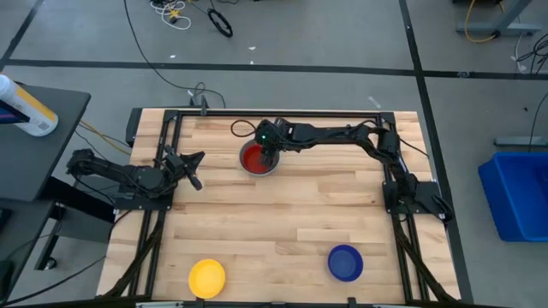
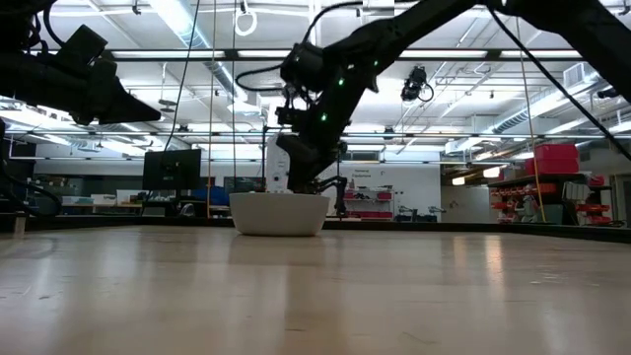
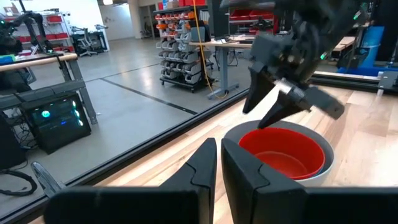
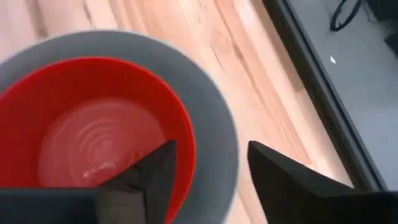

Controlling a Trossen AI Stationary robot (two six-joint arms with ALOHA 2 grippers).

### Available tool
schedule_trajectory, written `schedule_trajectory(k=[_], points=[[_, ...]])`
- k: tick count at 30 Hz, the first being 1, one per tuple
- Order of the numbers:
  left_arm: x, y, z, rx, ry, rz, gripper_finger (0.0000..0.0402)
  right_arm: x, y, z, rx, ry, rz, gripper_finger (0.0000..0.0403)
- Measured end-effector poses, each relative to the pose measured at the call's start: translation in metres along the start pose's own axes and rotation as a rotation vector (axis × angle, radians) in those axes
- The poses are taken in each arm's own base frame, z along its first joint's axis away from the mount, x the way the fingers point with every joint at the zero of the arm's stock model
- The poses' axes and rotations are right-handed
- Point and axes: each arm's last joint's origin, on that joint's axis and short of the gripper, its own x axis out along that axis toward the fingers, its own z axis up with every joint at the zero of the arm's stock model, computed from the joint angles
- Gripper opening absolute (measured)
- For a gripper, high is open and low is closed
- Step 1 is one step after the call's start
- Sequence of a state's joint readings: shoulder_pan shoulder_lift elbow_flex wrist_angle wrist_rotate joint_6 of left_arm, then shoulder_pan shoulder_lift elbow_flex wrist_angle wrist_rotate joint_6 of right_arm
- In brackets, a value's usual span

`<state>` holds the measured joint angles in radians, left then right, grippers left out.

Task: Nest bowls inside each other
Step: Stack the blue bowl on top of the red bowl

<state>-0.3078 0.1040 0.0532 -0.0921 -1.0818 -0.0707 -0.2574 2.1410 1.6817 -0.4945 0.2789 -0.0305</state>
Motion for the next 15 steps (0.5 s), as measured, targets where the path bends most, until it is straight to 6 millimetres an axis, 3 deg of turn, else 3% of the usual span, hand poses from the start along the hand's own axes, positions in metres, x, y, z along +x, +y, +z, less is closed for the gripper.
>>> schedule_trajectory(k=[4, 8, 11, 15], points=[[0.0, 0.0, 0.0, 0.005, 0.001, 0.005, 0.0032, -0.024, 0.011, -0.005, -0.023, 0.084, 0.03, 0.0143], [0.0, 0.0, 0.0, 0.006, 0.001, 0.006, 0.0032, -0.057, 0.038, -0.019, -0.065, 0.236, 0.119, 0.0092], [0.0, 0.0, 0.0, 0.006, 0.001, 0.005, 0.0032, -0.083, 0.067, -0.036, -0.087, 0.37, 0.128, 0.0094], [0.0, 0.0, 0.0, 0.004, 0.002, 0.004, 0.0032, -0.119, 0.103, -0.059, -0.073, 0.518, 0.097, 0.0137]])
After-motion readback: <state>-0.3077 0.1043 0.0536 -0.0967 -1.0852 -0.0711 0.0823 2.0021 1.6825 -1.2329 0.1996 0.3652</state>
